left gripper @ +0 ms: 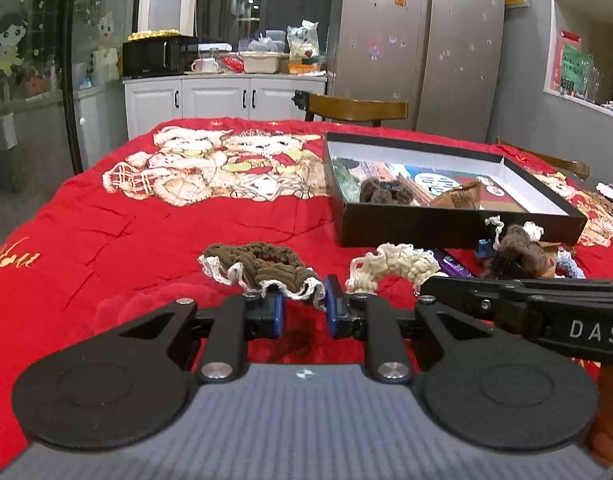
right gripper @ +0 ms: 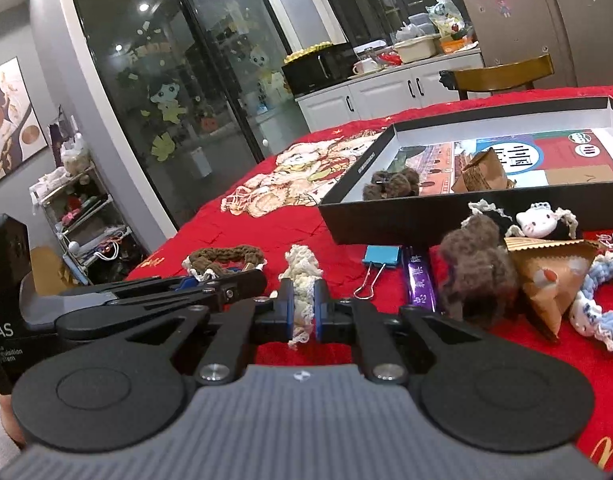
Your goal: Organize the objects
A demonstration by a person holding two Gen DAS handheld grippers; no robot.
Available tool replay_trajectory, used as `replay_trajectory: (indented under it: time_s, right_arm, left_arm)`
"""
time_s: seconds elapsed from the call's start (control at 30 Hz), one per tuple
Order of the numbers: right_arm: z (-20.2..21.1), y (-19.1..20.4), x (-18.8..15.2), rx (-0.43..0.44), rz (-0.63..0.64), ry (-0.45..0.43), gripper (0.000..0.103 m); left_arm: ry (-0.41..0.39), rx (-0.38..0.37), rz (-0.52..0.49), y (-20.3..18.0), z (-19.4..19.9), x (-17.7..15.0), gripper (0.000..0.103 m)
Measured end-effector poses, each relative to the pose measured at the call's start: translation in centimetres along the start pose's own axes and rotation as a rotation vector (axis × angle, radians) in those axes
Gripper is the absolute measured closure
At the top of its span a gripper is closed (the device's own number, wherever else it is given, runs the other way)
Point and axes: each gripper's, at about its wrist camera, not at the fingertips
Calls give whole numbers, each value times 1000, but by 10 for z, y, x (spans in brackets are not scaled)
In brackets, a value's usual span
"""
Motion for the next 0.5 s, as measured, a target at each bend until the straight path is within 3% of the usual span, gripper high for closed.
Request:
replay_trajectory:
  time_s: [0.5]
  right_arm:
    - [17,-3,18,42,-63,-63,92]
  left_arm:
    - [-9,59,8,0,4,1,80]
Point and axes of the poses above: each gripper's, at about its wrist camera, not at the fingertips, and z roughly against the way its jaws point, y to its left, x to its top, and after that the axes turned 2 degrees about -z, right-handed
